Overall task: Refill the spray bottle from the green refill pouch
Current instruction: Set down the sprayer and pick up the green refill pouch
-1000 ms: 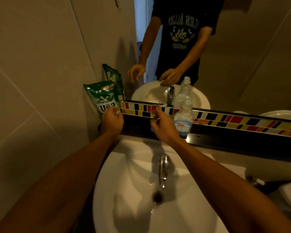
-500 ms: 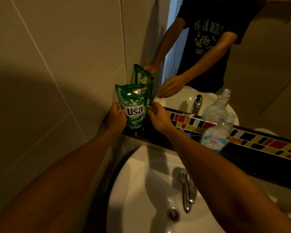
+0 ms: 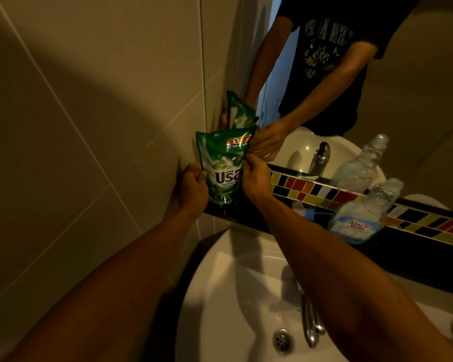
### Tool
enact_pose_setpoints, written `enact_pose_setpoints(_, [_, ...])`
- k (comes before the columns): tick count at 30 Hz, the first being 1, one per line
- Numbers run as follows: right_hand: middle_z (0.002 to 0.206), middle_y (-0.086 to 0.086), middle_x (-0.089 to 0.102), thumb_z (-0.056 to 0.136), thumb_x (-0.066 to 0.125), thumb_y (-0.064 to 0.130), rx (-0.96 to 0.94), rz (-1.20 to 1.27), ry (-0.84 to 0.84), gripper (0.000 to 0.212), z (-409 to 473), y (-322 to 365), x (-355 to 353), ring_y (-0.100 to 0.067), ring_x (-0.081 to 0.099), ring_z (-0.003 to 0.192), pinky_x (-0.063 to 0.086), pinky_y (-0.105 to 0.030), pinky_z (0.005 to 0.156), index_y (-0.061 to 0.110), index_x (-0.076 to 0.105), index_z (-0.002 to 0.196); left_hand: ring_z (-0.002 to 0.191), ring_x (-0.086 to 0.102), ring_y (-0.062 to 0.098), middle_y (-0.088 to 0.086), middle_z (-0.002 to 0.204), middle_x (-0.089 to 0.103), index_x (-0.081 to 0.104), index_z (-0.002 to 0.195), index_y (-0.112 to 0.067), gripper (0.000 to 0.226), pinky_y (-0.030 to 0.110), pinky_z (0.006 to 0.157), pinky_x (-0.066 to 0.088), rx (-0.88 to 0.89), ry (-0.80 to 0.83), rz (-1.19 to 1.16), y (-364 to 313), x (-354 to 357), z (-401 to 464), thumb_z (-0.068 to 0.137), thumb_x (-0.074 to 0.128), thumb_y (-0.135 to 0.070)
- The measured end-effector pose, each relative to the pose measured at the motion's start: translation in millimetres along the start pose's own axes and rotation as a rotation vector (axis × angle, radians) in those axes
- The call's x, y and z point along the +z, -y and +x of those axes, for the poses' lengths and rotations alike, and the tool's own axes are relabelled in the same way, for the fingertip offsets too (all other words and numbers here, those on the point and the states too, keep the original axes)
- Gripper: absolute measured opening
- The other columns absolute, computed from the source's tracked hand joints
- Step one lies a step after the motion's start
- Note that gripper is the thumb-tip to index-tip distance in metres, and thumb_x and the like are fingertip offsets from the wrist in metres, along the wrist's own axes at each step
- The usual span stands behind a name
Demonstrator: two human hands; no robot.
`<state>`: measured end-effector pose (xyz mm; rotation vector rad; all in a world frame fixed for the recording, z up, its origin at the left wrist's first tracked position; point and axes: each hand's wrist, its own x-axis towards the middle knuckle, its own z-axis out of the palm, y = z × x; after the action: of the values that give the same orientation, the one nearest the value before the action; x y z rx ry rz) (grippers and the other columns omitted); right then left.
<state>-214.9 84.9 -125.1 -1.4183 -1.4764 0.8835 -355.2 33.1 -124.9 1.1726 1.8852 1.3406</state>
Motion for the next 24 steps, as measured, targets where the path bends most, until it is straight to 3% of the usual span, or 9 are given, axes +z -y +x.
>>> enact_pose_setpoints(2, [0.097,0.0,0.07,0.107,0.048,0.012,0.015,0.033,-0.018,0.02,-7.1,-1.2,-8.0,-0.017,0.067,0.092,0.059,-0.046,0.089,0.011,0.068,0.105,0.074,0.055,0.01,-0.002,0.082,0.058,0.052,0.094,-0.014,0.008,0.027,0.068,0.044,0.057,0.069,-0.034,3.5,-4.0,-2.5,0.1,0.048,-0.011])
enact_pose_setpoints(5, [0.101,-0.004,0.072,0.107,0.048,0.012,0.055,0.08,-0.03,0.019,-22.4,-7.1,-24.0,-0.019,0.068,0.094,0.06,-0.046,0.089,0.008,0.066,0.107,0.081,0.063,0.019,0.01,0.088,0.063,0.052,0.095,-0.012,0.014,0.038,0.069,0.053,0.155,0.149,-0.041,-0.4,-6.0,-14.1,0.102,0.045,-0.021])
enact_pose_setpoints(11, [0.104,-0.013,0.069,0.107,0.049,0.017,0.076,0.141,-0.115,0.016,-70.2,-3.4,-70.8,-0.031,0.066,0.1,0.058,-0.051,0.092,0.006,0.061,0.105,0.072,0.061,0.003,-0.007,0.083,0.063,0.051,0.1,-0.016,0.019,0.012,0.055,0.046,0.216,0.192,-0.075,-50.5,1.2,-57.0,0.104,0.039,-0.03])
enact_pose_setpoints(15, [0.108,-0.01,0.066,0.11,0.042,0.024,0.061,0.197,-0.133,0.014,-101.8,9.3,-112.8,-0.025,0.066,0.102,0.059,-0.047,0.089,0.018,0.053,0.103,0.088,0.064,0.014,0.0,0.096,0.064,0.05,0.103,-0.021,0.018,0.03,0.07,0.052,0.246,0.302,-0.124,-75.9,8.2,-83.4,0.104,0.037,-0.035])
enact_pose_setpoints(17, [0.112,-0.002,0.066,0.112,0.038,0.025,0.05,0.273,-0.137,0.015,-116.8,13.9,-133.6,-0.014,0.067,0.103,0.059,-0.037,0.086,0.017,0.051,0.113,0.089,0.063,0.014,0.001,0.096,0.064,0.05,0.104,-0.017,0.019,0.032,0.073,0.054,0.258,0.362,-0.177,-91.2,14.7,-96.7,0.105,0.037,-0.031])
enact_pose_setpoints(21, [0.134,-0.002,0.065,0.109,0.038,0.046,0.084,0.389,-0.139,0.03,-137.9,12.4,-160.4,-0.021,0.066,0.121,0.058,-0.058,0.097,0.034,0.043,0.136,0.095,0.066,0.025,0.008,0.1,0.066,0.052,0.1,-0.017,0.017,0.045,0.081,0.058,0.243,0.446,-0.246,-117.6,27.7,-117.4,0.104,0.039,-0.028])
enact_pose_setpoints(24, [0.153,-0.004,0.053,0.11,0.043,0.042,0.055,0.493,-0.116,0.053,-157.4,12.5,-177.0,-0.022,0.06,0.131,0.054,-0.052,0.105,0.039,0.023,0.159,0.099,0.067,0.033,0.015,0.106,0.066,0.054,0.095,-0.025,0.016,0.051,0.084,0.058,0.211,0.482,-0.296,-135.9,38.2,-136.3,0.104,0.04,-0.024])
